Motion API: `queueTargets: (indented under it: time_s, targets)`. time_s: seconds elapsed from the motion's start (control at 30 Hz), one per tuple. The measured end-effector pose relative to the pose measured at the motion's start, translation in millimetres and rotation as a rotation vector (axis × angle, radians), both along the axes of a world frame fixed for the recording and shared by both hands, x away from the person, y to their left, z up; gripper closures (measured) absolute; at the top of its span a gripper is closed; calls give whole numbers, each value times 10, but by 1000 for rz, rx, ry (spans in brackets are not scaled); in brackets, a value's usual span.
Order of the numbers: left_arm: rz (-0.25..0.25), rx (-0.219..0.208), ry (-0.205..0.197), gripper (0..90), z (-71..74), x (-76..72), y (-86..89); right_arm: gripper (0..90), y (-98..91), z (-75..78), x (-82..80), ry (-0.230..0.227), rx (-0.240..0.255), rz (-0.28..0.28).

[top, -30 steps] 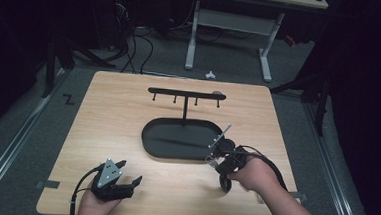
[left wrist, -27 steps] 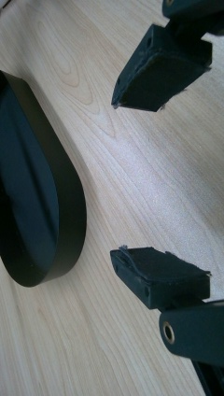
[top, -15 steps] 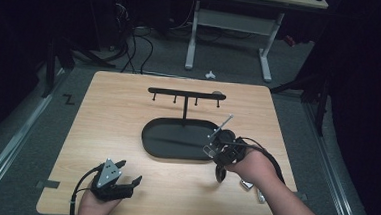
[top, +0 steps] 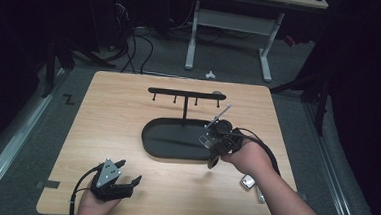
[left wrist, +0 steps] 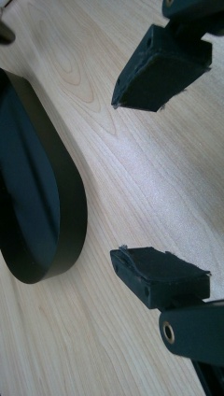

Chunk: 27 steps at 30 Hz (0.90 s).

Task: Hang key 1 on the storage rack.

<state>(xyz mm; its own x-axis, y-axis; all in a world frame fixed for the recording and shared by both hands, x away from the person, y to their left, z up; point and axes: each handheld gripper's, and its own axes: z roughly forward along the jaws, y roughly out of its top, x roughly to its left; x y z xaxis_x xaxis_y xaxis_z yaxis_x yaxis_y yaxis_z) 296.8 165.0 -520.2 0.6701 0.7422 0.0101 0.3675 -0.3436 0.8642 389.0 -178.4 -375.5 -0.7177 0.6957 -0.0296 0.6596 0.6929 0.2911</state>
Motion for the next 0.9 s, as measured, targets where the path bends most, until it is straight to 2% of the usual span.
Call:
queueTargets:
  time_s: [0.3, 0.47, 0.9]
  targets:
    - [-1, -3, -1, 225, 0, 0, 2, 804, 43, 116, 114, -30, 4, -18]
    - [0, -6, -1, 225, -1, -1, 7, 805, 53, 197, 179, -53, 28, -45]
    - [-4, 0, 1, 226, -3, -1, 3, 805, 116, 370, 339, -103, 44, -69]
